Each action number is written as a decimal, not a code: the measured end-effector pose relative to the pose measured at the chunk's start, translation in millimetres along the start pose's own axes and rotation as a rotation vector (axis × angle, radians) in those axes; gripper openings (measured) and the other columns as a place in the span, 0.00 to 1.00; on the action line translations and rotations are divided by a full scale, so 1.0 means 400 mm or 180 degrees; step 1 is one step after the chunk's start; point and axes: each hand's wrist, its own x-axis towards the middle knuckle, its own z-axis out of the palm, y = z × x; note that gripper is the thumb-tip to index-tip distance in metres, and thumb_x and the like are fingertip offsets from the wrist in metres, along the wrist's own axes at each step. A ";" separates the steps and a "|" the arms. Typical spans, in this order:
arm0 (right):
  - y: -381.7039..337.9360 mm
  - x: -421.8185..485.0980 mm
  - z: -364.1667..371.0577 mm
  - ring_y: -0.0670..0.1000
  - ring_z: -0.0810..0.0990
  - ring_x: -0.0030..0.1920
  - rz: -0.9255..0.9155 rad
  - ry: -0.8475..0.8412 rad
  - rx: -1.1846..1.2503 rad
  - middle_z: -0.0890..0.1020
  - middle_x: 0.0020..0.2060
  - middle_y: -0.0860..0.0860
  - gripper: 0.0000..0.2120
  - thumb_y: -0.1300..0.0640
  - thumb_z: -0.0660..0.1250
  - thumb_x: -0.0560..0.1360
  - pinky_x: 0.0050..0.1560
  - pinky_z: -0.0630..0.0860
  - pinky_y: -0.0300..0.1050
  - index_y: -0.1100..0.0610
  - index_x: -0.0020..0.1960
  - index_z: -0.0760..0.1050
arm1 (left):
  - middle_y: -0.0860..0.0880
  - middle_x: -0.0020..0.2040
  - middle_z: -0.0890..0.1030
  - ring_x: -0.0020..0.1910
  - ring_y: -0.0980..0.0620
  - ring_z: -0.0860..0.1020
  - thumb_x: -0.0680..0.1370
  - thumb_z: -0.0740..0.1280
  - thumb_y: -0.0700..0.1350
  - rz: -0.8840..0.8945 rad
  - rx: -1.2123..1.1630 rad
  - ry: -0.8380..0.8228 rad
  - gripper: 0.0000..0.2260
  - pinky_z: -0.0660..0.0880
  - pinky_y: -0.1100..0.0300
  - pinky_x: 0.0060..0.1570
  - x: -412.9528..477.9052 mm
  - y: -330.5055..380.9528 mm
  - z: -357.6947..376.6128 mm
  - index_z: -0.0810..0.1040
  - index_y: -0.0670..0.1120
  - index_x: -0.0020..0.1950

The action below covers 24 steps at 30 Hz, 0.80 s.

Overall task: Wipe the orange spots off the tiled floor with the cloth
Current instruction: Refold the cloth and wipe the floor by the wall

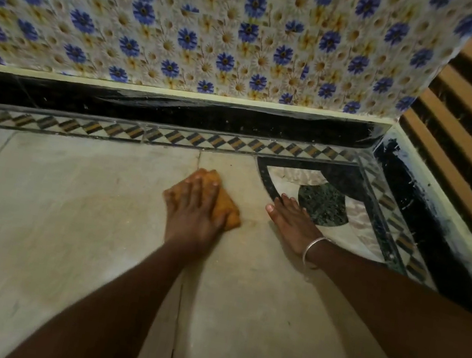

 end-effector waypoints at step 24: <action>-0.202 -0.114 -0.296 0.57 0.73 0.69 0.0165 -0.0534 0.1811 0.75 0.70 0.56 0.31 0.32 0.51 0.80 0.71 0.68 0.56 0.53 0.66 0.78 | 0.42 0.61 0.86 0.60 0.42 0.84 0.84 0.55 0.63 -0.1054 -0.5719 -0.0788 0.25 0.80 0.43 0.58 -0.385 0.185 -0.364 0.76 0.47 0.71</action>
